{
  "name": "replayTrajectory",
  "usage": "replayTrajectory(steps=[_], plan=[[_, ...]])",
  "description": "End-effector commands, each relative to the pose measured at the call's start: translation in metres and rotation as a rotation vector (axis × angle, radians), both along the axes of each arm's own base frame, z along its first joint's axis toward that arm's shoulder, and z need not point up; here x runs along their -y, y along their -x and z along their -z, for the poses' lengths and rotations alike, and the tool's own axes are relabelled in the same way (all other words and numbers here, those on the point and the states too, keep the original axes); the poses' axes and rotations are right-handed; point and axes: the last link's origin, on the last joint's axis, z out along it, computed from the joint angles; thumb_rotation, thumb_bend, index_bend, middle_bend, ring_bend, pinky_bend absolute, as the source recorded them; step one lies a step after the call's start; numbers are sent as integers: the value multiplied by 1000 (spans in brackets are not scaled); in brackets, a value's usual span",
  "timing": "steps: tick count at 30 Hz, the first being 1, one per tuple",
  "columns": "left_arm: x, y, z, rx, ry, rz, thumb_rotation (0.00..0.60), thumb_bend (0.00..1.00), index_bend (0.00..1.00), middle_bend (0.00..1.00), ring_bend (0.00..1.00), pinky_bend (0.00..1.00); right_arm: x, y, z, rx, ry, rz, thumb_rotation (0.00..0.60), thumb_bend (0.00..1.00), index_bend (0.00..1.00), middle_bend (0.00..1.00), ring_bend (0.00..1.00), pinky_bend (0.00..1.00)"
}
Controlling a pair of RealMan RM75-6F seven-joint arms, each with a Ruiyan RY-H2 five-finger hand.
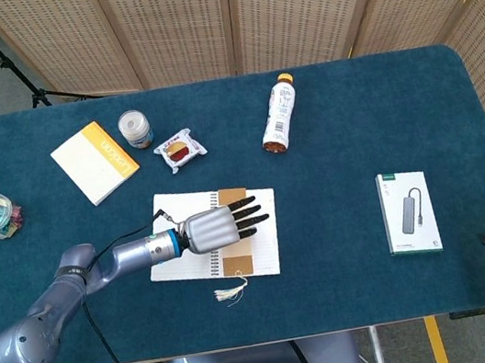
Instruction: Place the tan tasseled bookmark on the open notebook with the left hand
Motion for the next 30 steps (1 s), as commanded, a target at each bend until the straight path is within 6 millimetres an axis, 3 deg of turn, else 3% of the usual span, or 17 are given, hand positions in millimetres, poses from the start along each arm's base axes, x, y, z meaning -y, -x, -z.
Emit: replayTrajectory(steps=[1,10,14,25,30], plan=[[2,0,2,2,-1,1,600,220,189,0,0,0,0,-1,0,0,2,-3,600,28,0,0,0,0],[7,-6,-20,121,27,-42,600,220,165,0,0,0,-1,-1,-1,9,0,-2,600,28,0,0,0,0],[15,-4,-27,172,81,-143,600,223,164,0,0,0,-2,-1,-2,12,0,-1,600,28,0,0,0,0],[64,14,-32,194,282,-544,600,239,165,0,0,11,-1,0,-2,15,-7,6,600,28,0,0,0,0],[79,18,-40,171,321,-642,600,243,165,0,0,50,-1,0,-2,16,-9,7,600,28,0,0,0,0]])
